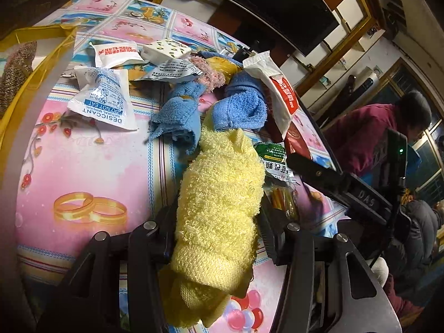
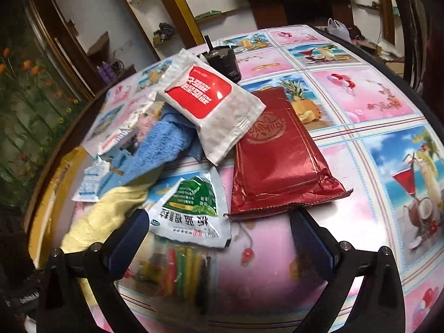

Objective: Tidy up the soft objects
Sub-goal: 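Grasp white red-labelled wet-wipes pack with right tool while left tool holds yellow towel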

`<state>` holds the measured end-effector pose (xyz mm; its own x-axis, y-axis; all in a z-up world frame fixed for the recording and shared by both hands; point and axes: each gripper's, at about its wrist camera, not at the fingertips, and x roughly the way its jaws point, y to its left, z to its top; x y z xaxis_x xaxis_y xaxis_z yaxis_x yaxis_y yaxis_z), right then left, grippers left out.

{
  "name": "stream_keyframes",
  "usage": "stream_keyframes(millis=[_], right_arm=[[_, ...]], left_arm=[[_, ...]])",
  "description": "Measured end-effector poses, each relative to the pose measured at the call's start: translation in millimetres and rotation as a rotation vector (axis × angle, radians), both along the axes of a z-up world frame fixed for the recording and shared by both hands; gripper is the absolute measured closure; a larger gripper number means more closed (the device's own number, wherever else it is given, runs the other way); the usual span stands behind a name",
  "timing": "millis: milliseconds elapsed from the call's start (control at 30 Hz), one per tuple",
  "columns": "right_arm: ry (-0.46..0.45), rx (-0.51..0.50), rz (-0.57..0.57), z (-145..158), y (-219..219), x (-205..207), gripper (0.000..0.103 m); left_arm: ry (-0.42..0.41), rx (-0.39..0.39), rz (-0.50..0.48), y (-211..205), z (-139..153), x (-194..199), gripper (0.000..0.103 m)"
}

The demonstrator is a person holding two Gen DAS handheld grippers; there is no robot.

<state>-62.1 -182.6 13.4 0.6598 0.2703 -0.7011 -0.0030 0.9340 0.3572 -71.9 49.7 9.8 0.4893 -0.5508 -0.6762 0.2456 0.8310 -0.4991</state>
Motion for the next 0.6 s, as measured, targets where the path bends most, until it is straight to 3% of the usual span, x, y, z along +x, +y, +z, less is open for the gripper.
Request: stream_keyframes(millis=[133, 433, 600], right_arm=[[-0.038, 0.112, -0.015, -1.6, -9.8, -3.1, 0.000], [-0.026, 0.158, 0.078, 0.1, -8.6, -0.3, 0.000], [-0.022, 0.173, 0.092, -0.4, -9.8, -1.5, 0.000]], left_arm=[[-0.015, 0.059, 0.055, -12.7, 2.2, -4.6, 0.053], [-0.021, 0.109, 0.107, -22.3, 3.3, -4.5, 0.050], [-0.043, 0.242, 0.059, -43.5, 6.7, -4.4, 0.048]])
